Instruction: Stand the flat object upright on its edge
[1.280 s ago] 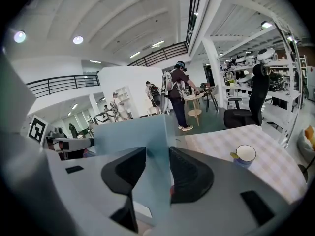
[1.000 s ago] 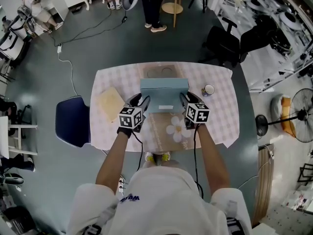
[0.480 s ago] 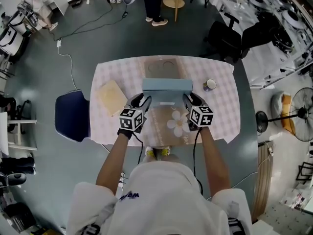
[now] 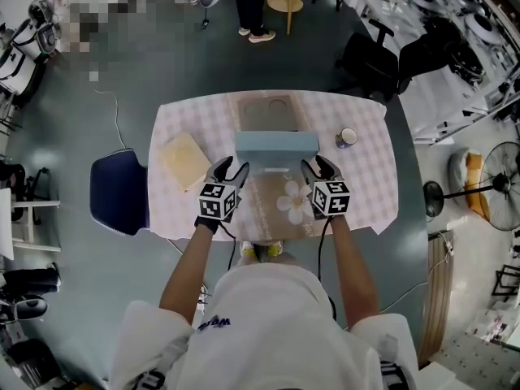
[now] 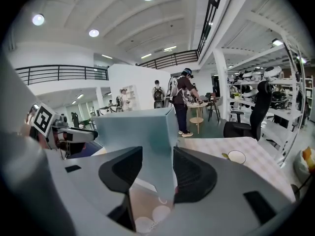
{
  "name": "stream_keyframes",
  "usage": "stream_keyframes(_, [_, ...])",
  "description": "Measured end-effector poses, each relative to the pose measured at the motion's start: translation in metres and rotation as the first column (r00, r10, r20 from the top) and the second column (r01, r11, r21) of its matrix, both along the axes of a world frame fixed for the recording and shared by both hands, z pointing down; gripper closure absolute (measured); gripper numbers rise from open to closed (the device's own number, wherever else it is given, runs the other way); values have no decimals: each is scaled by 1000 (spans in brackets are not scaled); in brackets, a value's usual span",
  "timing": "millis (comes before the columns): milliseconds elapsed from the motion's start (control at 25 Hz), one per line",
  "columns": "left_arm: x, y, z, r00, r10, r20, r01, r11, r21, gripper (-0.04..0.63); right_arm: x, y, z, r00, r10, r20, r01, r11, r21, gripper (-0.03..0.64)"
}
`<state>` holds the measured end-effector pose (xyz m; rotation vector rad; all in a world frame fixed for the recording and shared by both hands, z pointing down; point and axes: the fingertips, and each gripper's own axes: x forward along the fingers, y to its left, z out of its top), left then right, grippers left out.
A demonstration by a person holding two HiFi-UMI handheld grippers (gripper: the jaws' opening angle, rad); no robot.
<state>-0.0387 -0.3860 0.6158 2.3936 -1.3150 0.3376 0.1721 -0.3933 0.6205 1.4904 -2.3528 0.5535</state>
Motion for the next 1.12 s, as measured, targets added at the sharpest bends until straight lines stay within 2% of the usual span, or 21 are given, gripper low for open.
stream_keyframes(360, [-7,3,-22,1000,9,5,-9,998,59,387,6,7,-16,1000,24,-11,-23,999,41,423])
stream_keyframes(520, [-13,13,-45,1000,8,-7,-7,993,115,429,7,17,-39,1000,27,-12,-25,995,99,454])
stream_keyframes(760, [-33,34,-88,999,22,24,-27,975,220,485,10,51,-88,999,22,46,-30,983,183,485])
stream_keyframes(920, [-47,43,-104,997,16,75,-35,963,269,508,15,67,-107,996,58,67,-72,973,217,556])
stream_keyframes(1120, [-45,58,-120,998,0,63,-19,954,298,565,14,86,-128,997,60,48,-70,963,262,601])
